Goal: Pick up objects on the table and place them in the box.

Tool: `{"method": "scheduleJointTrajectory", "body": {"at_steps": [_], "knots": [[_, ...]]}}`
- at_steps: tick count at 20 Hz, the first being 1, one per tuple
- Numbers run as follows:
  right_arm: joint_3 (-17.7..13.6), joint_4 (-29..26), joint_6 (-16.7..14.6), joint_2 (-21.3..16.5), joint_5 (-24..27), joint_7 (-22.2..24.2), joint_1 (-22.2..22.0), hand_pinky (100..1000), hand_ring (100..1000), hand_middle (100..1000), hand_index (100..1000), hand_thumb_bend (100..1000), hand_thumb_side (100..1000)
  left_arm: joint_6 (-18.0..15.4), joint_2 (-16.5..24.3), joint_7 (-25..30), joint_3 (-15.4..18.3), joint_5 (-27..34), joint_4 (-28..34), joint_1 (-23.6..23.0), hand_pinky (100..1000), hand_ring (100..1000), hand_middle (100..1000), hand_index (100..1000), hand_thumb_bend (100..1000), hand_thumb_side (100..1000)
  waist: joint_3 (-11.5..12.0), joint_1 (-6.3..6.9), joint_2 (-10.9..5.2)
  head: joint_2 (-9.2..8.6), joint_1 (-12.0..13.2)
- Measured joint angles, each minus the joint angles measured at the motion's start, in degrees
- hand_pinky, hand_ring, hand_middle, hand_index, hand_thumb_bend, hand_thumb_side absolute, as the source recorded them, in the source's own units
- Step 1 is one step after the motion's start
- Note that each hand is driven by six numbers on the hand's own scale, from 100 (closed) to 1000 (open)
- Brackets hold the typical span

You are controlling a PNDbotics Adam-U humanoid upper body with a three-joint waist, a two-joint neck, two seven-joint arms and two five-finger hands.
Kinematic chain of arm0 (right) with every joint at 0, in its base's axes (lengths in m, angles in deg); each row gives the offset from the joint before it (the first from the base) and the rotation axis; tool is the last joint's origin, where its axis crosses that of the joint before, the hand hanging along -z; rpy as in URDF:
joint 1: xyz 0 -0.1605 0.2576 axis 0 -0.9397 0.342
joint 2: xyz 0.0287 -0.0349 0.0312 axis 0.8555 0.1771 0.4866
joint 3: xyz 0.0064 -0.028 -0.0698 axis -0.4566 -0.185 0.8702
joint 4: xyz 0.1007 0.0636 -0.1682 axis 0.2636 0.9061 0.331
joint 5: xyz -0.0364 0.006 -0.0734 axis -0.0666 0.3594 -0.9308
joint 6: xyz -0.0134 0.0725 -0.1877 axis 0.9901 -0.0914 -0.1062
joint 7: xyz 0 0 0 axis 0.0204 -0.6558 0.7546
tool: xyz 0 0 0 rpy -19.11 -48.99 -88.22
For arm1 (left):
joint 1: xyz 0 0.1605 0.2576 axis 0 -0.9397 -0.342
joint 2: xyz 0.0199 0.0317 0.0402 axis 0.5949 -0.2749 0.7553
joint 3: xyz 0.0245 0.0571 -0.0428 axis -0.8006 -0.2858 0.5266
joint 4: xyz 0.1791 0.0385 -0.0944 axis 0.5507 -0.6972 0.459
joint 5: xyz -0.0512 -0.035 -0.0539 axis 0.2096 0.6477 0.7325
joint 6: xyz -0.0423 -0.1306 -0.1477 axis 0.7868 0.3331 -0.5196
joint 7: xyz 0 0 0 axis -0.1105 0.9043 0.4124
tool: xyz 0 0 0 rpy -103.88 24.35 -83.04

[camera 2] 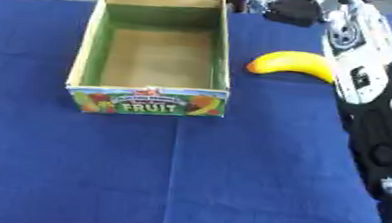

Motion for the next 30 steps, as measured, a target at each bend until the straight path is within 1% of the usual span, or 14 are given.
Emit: {"method": "scheduleJointTrajectory", "body": {"at_steps": [5, 14, 15, 16, 21, 22, 24, 26, 30], "knots": [[0.0, 2.3, -0.2, -2.1, 0.3, 3.3, 0.1, 778, 886, 617, 895, 669, 999, 0.1, 0.0, 0.0, 0.0, 0.0, 0.0, 0.0, 736, 791, 804, 920, 100, 917, -0.3, 0.0, 0.0, -0.01, 0.3], [-0.4, 3.4, 0.0, -4.6, 1.8, 7.3, -0.3, 779, 888, 625, 900, 679, 964, 0.4, 0.0, -0.1, 0.0, 0.0, 0.0, 0.0, 736, 791, 804, 920, 100, 917, -0.7, -0.02, 0.0, -0.04, 0.7], [-0.4, 3.6, -0.1, -4.8, 1.9, 7.8, -0.5, 778, 887, 622, 924, 684, 949, 0.4, 0.0, -0.1, 0.0, 0.0, 0.0, 0.0, 736, 791, 804, 920, 100, 918, -0.8, -0.02, 0.0, -0.04, 0.7], [-0.4, 3.8, -0.2, -5.1, 2.0, 8.3, -0.7, 779, 888, 618, 928, 686, 934, 0.4, 0.0, -0.1, 0.0, 0.0, 0.0, 0.0, 736, 791, 804, 920, 100, 918, -0.8, -0.02, 0.0, -0.05, 0.8], [0.0, 4.5, -0.9, -6.3, 3.5, 11.6, -1.8, 782, 894, 608, 915, 695, 871, 0.5, 0.0, 0.0, 0.0, 0.0, 0.0, 0.0, 736, 791, 804, 920, 100, 917, -1.0, -0.02, 0.0, -0.23, 0.9], [0.0, 4.6, -1.0, -6.5, 4.0, 12.3, -1.8, 781, 894, 608, 912, 703, 846, 0.5, 0.0, 0.0, 0.0, 0.0, 0.0, 0.0, 736, 792, 804, 920, 100, 918, -1.0, -0.02, 0.0, -0.25, 0.9], [0.0, 4.8, -1.1, -6.9, 4.5, 13.7, -2.0, 780, 893, 606, 909, 710, 830, 0.5, 0.0, 0.0, 0.0, 0.0, 0.0, 0.0, 736, 791, 804, 920, 100, 918, -1.1, -0.02, 0.0, -0.29, 0.9], [0.2, 5.1, -1.2, -7.2, 4.6, 14.9, -2.3, 781, 893, 603, 910, 716, 813, 0.5, 0.0, 0.0, 0.0, 0.0, 0.0, 0.0, 736, 791, 804, 920, 100, 918, -1.1, -0.02, 0.0, -0.39, 0.9], [0.3, 5.2, -1.0, -7.4, 4.0, 16.7, -2.3, 783, 896, 619, 913, 716, 743, 0.5, 0.0, 0.0, 0.0, 0.0, 0.0, 0.0, 736, 791, 804, 920, 100, 918, -1.1, -0.02, 0.0, -0.48, 0.9]]}}
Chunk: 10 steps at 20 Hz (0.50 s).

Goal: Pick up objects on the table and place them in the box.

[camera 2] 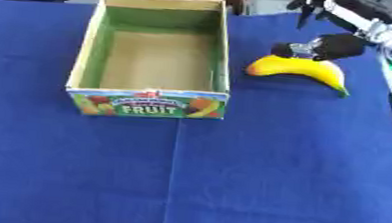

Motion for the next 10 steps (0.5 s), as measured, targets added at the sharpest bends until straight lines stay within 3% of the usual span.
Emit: {"method": "scheduleJointTrajectory", "body": {"at_steps": [2, 6, 9, 10], "knots": [[0.0, 0.3, 0.0, 0.0, -0.4, 0.8, -0.2, 784, 897, 621, 915, 699, 690, 0.0, 0.0, 0.0, 0.0, 0.0, 0.0, 0.0, 736, 791, 804, 920, 100, 918, 0.0, 0.0, 0.0, -0.01, 0.0], [0.3, 0.9, -0.1, 0.0, -0.7, 2.5, -0.5, 779, 898, 615, 919, 579, 485, 0.0, 0.0, 0.0, 0.0, 0.0, 0.0, 0.0, 736, 791, 804, 920, 100, 920, 0.0, 0.0, 0.0, -0.05, 0.0], [0.3, 1.3, -0.1, 0.0, -0.7, 3.9, -0.7, 774, 896, 611, 915, 551, 464, 0.0, 0.0, 0.0, 0.0, 0.0, 0.0, 0.0, 736, 791, 804, 920, 100, 920, 0.0, 0.0, 0.0, -0.06, 0.0], [0.3, 1.3, -0.1, 0.0, -0.7, 4.3, -0.8, 773, 893, 607, 913, 490, 424, 0.0, 0.0, 0.0, 0.0, 0.0, 0.0, 0.0, 736, 791, 804, 920, 100, 920, 0.0, 0.0, 0.0, -0.06, 0.0]]}}
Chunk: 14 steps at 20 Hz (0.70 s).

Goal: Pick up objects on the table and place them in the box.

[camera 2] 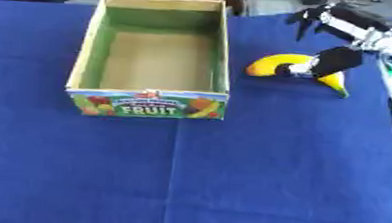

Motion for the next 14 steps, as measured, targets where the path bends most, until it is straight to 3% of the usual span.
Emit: {"method": "scheduleJointTrajectory", "body": {"at_steps": [9, 12, 14], "knots": [[-0.1, 0.4, 1.7, 0.0, -0.3, -0.4, 0.3, 762, 887, 598, 889, 301, 463, 0.1, 0.0, 0.1, -0.2, 0.0, 0.0, 0.0, 735, 790, 804, 920, 100, 923, 0.0, 0.0, 0.0, -0.19, 0.0], [-0.2, 0.7, 2.3, 0.0, -1.1, -1.7, 0.3, 760, 894, 651, 877, 242, 467, 0.2, 0.0, 0.2, -0.3, 0.0, 0.0, 0.0, 735, 790, 804, 919, 100, 923, 0.0, 0.0, 0.0, -0.39, 0.0], [-0.2, 0.9, 2.4, 0.0, -1.7, -2.6, 0.3, 769, 935, 751, 900, 265, 444, 0.2, 0.0, 0.2, -0.3, 0.0, 0.0, 0.0, 735, 790, 804, 919, 100, 923, 0.0, 0.0, 0.0, -0.45, 0.0]]}}
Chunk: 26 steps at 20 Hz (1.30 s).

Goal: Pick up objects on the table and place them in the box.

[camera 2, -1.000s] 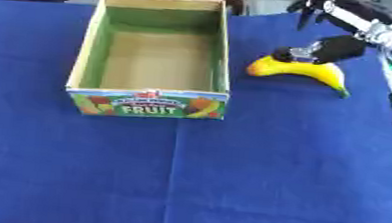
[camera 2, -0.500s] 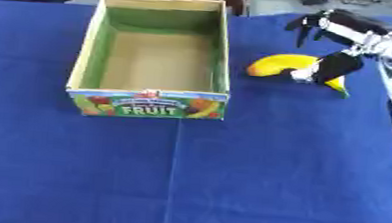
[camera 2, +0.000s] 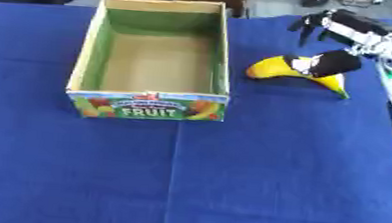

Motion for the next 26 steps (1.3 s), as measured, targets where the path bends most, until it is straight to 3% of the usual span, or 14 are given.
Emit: {"method": "scheduleJointTrajectory", "body": {"at_steps": [1, 3, 5, 6, 13, 17, 21, 26], "knots": [[0.0, 0.1, -0.1, 0.0, -0.4, -0.2, 0.0, 795, 988, 796, 932, 352, 434, 0.0, 0.0, 0.0, 0.0, 0.0, 0.0, 0.0, 735, 790, 804, 919, 100, 924, 0.0, 0.0, 0.0, -0.01, 0.0], [0.2, 0.2, -0.3, 0.0, -1.4, 0.0, 0.0, 860, 1000, 840, 981, 544, 432, 0.0, 0.0, 0.0, 0.0, 0.0, 0.0, 0.0, 734, 790, 803, 918, 100, 924, 0.0, 0.0, 0.0, -0.02, 0.0], [0.3, 0.2, -0.7, 0.0, -2.8, 0.8, 0.0, 902, 1000, 866, 974, 738, 476, 0.1, 0.0, -0.1, 0.0, 0.0, 0.0, 0.0, 734, 790, 803, 917, 100, 923, 0.0, 0.0, 0.0, -0.03, 0.0], [0.4, 0.2, -1.0, 0.0, -3.4, 1.4, 0.0, 900, 1000, 834, 963, 740, 478, 0.2, 0.0, -0.1, 0.0, 0.0, 0.0, 0.0, 734, 790, 803, 916, 100, 924, 0.0, 0.0, 0.0, -0.03, 0.0], [0.5, 0.2, -2.1, 0.0, -6.3, 3.2, 0.0, 819, 997, 754, 931, 470, 407, 0.4, 0.0, -0.1, 0.0, 0.0, 0.0, 0.0, 733, 790, 803, 916, 100, 925, 0.0, 0.0, 0.0, -0.03, 0.0], [0.0, 0.8, -1.4, 0.3, -7.4, 1.2, 0.7, 788, 952, 687, 897, 431, 444, 0.5, 0.0, 0.0, 0.0, 0.0, 0.0, 0.0, 733, 790, 803, 916, 100, 925, 0.1, 0.0, 0.0, -0.03, -0.1], [-0.4, 1.8, -0.7, 0.7, -7.3, -2.6, 1.0, 795, 959, 725, 906, 388, 435, 0.5, 0.0, 0.0, 0.0, 0.0, 0.0, 0.0, 733, 790, 802, 916, 100, 925, 0.3, 0.0, 0.0, -0.03, -0.2], [-0.4, 3.6, -0.8, 1.0, -8.3, -3.5, 1.0, 803, 968, 749, 902, 396, 406, 0.6, 0.0, 0.0, 0.0, 0.0, 0.0, 0.0, 733, 789, 802, 916, 100, 922, 0.4, 0.0, 0.0, -0.03, -0.2]]}}
